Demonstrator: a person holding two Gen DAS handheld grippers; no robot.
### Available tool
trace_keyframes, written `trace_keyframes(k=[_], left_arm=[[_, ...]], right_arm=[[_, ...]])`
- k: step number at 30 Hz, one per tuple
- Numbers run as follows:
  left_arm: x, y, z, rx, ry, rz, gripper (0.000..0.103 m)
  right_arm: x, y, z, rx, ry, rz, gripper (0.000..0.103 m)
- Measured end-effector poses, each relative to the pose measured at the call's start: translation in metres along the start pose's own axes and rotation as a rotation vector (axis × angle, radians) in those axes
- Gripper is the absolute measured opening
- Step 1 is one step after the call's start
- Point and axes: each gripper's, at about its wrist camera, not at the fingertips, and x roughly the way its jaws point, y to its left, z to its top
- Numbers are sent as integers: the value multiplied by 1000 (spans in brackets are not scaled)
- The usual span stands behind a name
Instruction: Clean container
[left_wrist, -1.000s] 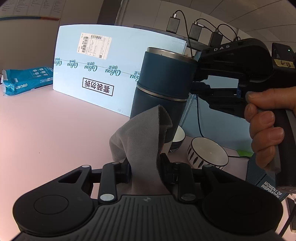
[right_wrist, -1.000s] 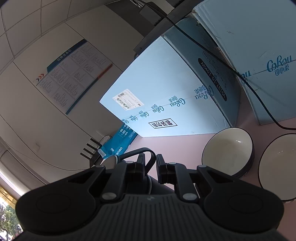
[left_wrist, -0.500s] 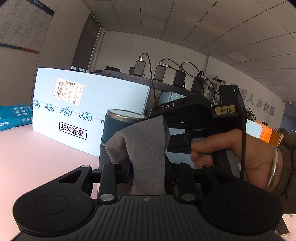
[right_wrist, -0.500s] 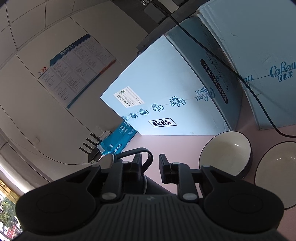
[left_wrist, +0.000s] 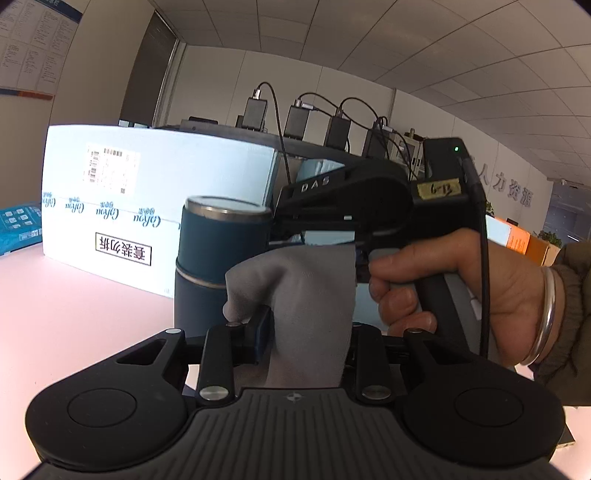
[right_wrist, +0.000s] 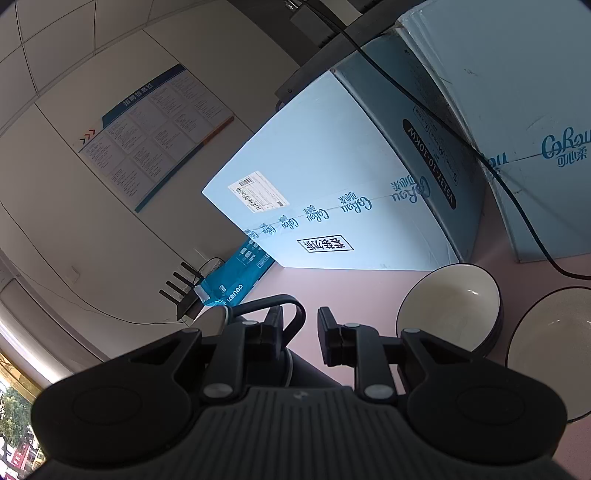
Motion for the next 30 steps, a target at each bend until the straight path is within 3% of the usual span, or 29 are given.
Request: trace_keyframes(k=[8, 13, 17, 22, 30], left_arm=[[27, 18, -34, -23, 161, 10, 24], [50, 33, -57, -56, 336, 99, 24], [57, 43, -66, -66, 389, 124, 25], [52, 43, -62, -47, 369, 142, 25], [17, 45, -30, -23, 186, 194, 25]], right_arm=[[-1, -3, -2, -1, 2, -1, 29], [-2, -3, -2, -2, 4, 0, 29], [-3, -3, -2, -2, 6, 2, 29], [-6, -2, -4, -3, 3, -2, 29], [-6, -2, -3, -5, 6, 4, 29]])
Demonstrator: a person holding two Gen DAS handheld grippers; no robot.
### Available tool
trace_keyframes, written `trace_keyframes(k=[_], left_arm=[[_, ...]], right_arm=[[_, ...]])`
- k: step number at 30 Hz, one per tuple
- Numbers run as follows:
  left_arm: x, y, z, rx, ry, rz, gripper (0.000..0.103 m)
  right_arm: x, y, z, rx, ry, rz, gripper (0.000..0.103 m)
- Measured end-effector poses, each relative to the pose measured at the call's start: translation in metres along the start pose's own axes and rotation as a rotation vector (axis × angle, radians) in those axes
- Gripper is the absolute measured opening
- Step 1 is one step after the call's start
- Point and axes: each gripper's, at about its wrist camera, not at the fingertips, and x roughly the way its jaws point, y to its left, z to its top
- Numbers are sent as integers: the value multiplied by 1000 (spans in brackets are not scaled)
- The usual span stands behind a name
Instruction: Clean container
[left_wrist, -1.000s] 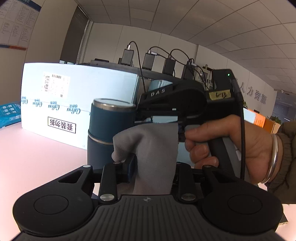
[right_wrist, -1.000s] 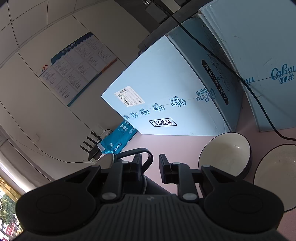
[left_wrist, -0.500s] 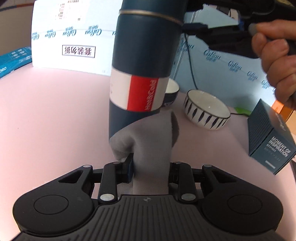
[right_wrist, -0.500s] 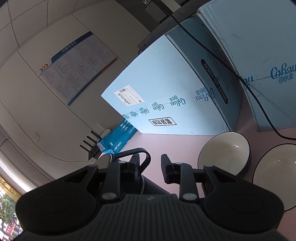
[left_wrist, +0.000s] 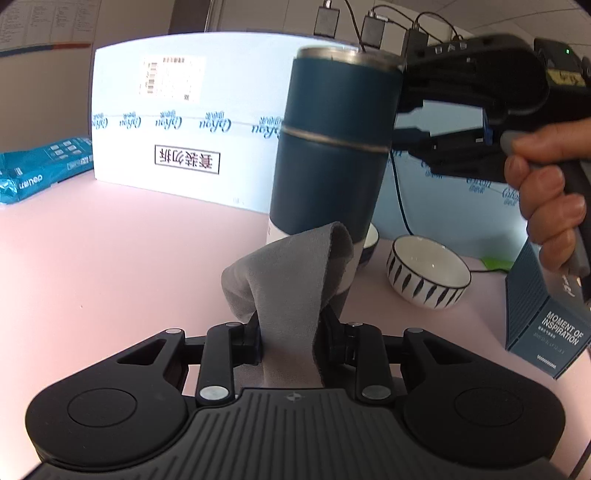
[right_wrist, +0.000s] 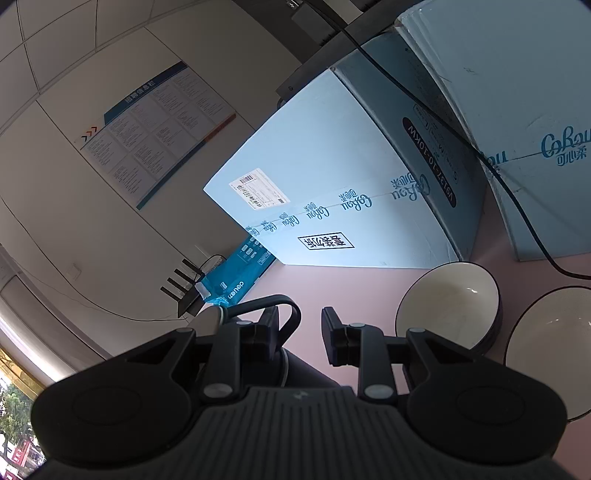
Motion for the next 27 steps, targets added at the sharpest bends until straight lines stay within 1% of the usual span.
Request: trace_keyframes(k=[4, 8, 12, 17, 19, 21, 27], left_arm=[[-17, 0, 17, -4, -98, 5, 23], [-35, 0, 29, -8, -171, 8, 23], [-41, -7, 43, -3, -232, 5, 23], [-57, -10, 56, -9, -302, -4, 23], [-57, -9, 58, -13, -304, -9, 23], [-53, -8, 56, -11, -288, -3, 23], [-29, -5, 31, -16, -175, 28, 23]], right_arm=[[0, -1, -1, 6, 1, 0, 32], [-1, -1, 0, 6, 0, -2, 32], [-1, -1, 0, 6, 0, -2, 32], [0, -1, 1, 5, 2, -2, 32], [0, -1, 1, 4, 2, -3, 32], [1, -2, 1, 7, 1, -3, 32], [3, -4, 5, 16, 0, -10, 32]])
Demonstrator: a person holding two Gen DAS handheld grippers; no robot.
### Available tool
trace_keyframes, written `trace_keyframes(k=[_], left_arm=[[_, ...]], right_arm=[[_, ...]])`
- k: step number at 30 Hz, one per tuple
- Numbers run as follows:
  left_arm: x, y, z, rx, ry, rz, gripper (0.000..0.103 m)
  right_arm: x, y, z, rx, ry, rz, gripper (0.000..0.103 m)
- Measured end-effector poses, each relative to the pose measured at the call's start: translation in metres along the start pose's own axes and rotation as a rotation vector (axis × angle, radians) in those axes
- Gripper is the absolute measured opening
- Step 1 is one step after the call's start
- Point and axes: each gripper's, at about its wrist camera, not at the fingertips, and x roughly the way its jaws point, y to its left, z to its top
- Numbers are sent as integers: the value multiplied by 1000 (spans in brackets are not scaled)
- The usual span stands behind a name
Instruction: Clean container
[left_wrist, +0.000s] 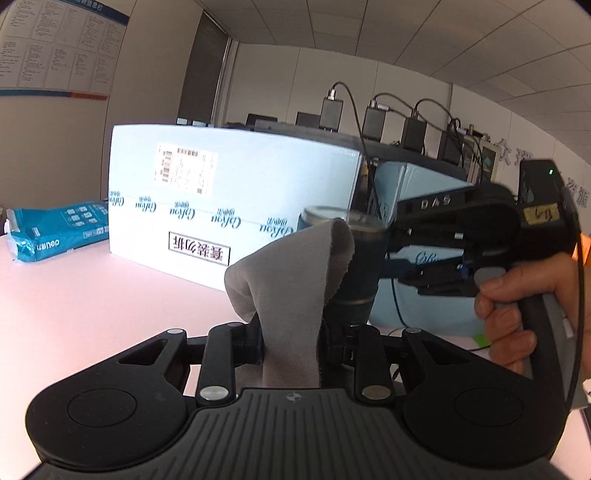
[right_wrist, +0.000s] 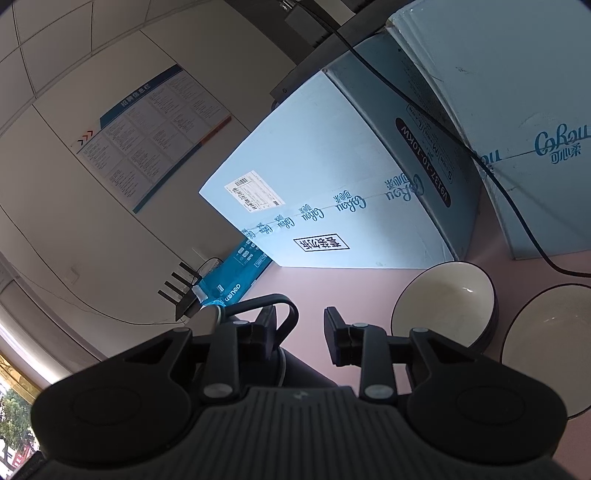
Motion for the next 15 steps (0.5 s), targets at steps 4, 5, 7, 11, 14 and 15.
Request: trace_keyframes(k=[4, 5, 7, 11, 14, 15], left_arm=[[15, 2, -21, -3, 82, 5, 23], [18, 3, -26, 1, 95, 6, 23], [25, 2, -35, 10, 134, 6, 23], [38, 3, -51, 24, 212, 13, 23], [48, 0, -58, 76, 278, 54, 23], [50, -1, -60, 101, 294, 71, 23]], right_arm=[[1, 0, 0, -7, 3, 3, 32], [1, 0, 0, -7, 3, 4, 32], [1, 0, 0, -9, 4, 5, 32], [2, 0, -1, -10, 7, 8, 34], [1, -1, -1, -10, 9, 11, 35], [1, -1, -1, -11, 9, 10, 35]])
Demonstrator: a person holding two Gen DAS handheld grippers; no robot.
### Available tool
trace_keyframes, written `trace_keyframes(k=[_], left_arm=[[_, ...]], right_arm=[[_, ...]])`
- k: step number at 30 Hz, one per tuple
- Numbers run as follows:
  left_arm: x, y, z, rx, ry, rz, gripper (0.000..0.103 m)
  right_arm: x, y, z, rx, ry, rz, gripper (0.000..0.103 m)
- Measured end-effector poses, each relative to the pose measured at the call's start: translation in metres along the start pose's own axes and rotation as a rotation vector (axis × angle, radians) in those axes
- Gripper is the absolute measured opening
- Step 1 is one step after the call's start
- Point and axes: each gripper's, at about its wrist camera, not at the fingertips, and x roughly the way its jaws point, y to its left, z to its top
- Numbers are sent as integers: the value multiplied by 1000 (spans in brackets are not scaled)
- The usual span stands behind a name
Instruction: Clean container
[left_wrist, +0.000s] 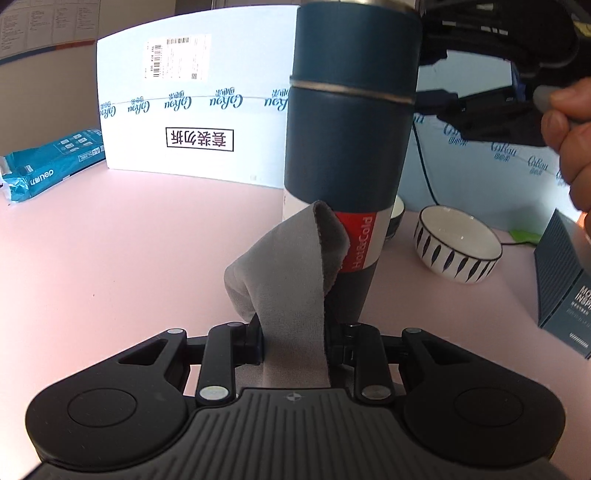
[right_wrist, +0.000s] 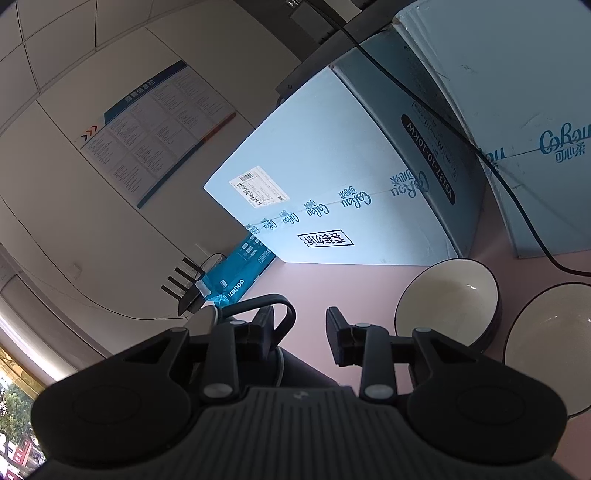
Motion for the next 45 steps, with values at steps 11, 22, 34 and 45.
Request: trace_keyframes(k=[11, 22, 34, 45], left_arm=[[10, -38, -30, 487, 21, 216, 30], [-17, -40, -42, 589, -65, 217, 68], [4, -42, -44, 673, 5, 174, 69], [6, -1, -22, 220, 38, 22, 16]], right_arm=[[1, 0, -1, 2, 4, 2, 36], [0, -1, -1, 2, 6, 4, 37], [1, -3, -1, 24, 4, 4, 42], [2, -2, -1, 14, 11, 12, 42]])
